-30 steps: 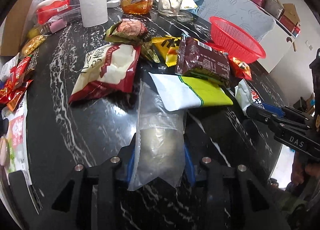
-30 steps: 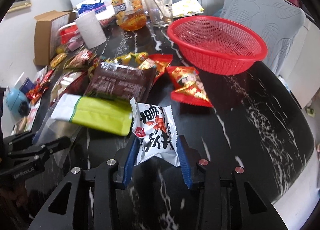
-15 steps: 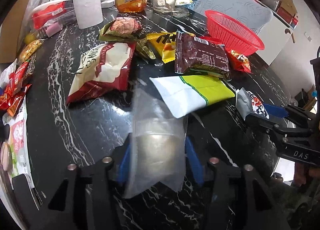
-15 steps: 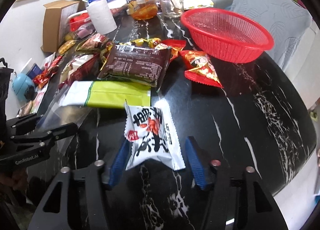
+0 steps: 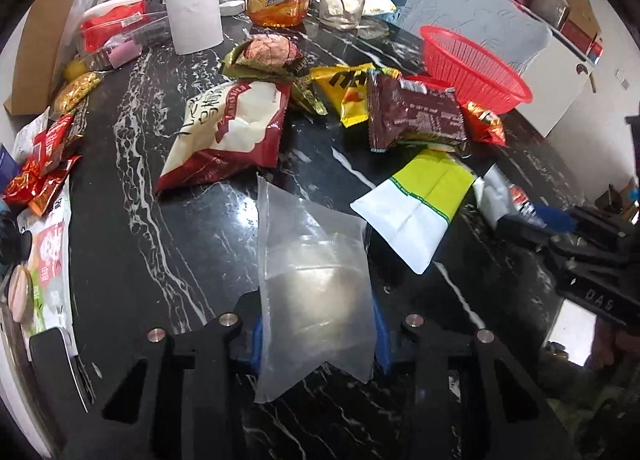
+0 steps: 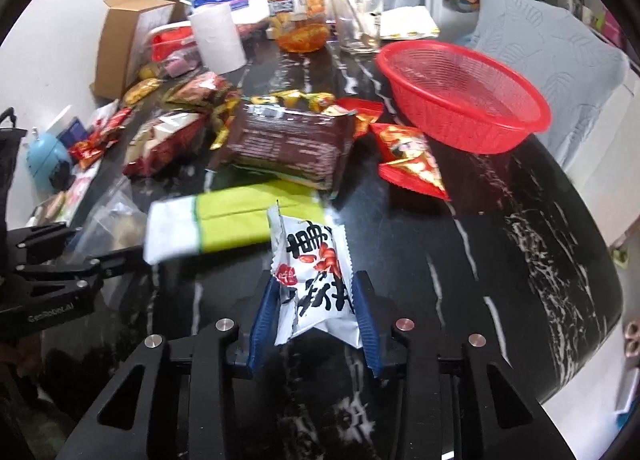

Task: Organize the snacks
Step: 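Lift the white bag with the right tool while the left tool lifts the clear bag, then carry both bags over the red basket and open both tools to drop them, then withdraw both open tools from the basket back over the snacks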

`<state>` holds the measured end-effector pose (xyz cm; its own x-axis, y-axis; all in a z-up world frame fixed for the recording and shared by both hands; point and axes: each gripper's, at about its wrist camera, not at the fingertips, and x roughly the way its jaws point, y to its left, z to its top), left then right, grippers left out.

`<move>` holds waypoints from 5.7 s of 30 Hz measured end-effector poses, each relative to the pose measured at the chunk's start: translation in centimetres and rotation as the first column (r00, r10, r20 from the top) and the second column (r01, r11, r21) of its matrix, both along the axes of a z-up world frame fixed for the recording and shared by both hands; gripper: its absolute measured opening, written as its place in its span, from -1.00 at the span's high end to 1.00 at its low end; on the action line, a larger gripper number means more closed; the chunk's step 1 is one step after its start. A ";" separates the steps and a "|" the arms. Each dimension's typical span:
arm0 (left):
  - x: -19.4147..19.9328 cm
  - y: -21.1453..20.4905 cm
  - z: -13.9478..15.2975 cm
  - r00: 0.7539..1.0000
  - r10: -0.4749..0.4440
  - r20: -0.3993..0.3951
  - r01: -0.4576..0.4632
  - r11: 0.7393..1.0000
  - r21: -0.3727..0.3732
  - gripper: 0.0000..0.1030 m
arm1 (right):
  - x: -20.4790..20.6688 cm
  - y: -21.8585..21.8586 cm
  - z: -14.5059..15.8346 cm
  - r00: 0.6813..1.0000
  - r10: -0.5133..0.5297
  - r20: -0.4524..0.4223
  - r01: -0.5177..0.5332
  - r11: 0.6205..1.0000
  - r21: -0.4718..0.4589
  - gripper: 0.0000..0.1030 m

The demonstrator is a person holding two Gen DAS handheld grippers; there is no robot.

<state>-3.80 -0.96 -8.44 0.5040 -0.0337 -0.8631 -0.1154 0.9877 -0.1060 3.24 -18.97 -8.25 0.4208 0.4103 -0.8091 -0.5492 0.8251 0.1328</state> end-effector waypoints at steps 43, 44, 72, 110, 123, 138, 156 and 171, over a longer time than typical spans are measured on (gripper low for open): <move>4.8 -7.4 10.4 0.936 -0.210 0.281 0.204 0.978 0.050 0.23 | 1.8 -4.5 7.7 0.992 0.008 0.124 -0.031 0.982 0.187 0.34; 5.4 -7.9 10.5 0.933 -0.223 0.284 0.216 0.975 0.056 0.23 | 2.3 -5.0 8.0 0.992 -0.006 0.129 -0.019 0.982 0.188 0.34; 23.2 -13.9 12.1 0.874 -0.368 0.316 0.330 0.929 0.169 0.23 | 16.2 -10.6 10.4 0.957 -0.165 0.240 0.133 0.981 0.142 0.34; 21.6 -13.1 14.7 0.891 -0.304 0.336 0.244 0.947 0.210 -0.20 | 15.9 -10.0 12.1 0.946 -0.236 0.222 0.219 0.971 0.099 -0.33; 15.6 -10.4 17.8 0.872 -0.264 0.411 0.193 0.959 0.207 -0.20 | 11.3 -8.6 15.5 0.929 -0.228 0.292 0.200 0.972 0.122 -0.33; 9.1 -6.0 16.4 0.902 -0.184 0.390 0.121 0.976 0.180 -0.20 | 5.4 -4.5 15.2 0.934 -0.189 0.302 0.164 0.981 0.106 -0.66; 3.6 -2.3 11.3 0.945 -0.093 0.313 0.050 0.989 0.143 -0.20 | 1.5 -0.7 9.9 0.979 -0.097 0.178 0.082 0.993 0.087 -0.70; 1.0 -1.0 6.6 0.961 -0.076 0.267 0.044 0.991 0.124 -0.20 | 0.8 1.8 3.9 1.000 -0.013 0.027 0.012 0.998 0.068 -0.70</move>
<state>-2.84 -1.95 -1.88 0.7194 0.0211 -0.6943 -0.0382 0.9992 -0.0092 4.07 -17.14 -4.37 0.4475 0.4586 -0.7678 -0.5430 0.8215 0.1741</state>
